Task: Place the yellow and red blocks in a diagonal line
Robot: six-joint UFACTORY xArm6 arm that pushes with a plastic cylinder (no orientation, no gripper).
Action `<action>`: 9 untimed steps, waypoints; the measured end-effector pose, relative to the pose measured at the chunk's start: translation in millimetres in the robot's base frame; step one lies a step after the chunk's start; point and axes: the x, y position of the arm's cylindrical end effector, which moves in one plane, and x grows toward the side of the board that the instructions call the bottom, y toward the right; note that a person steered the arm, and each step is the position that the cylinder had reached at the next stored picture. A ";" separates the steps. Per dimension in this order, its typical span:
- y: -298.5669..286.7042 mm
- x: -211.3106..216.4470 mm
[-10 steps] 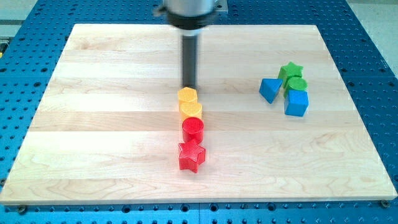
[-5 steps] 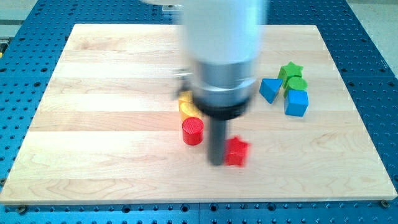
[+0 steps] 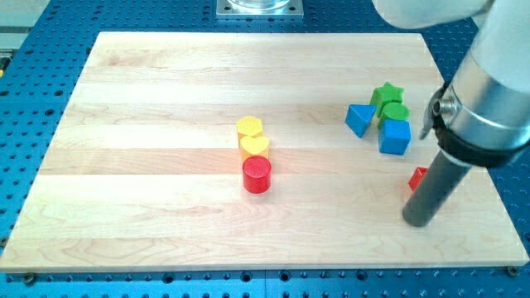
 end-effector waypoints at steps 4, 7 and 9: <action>-300.2 12.6; -144.3 -23.2; -137.8 -56.4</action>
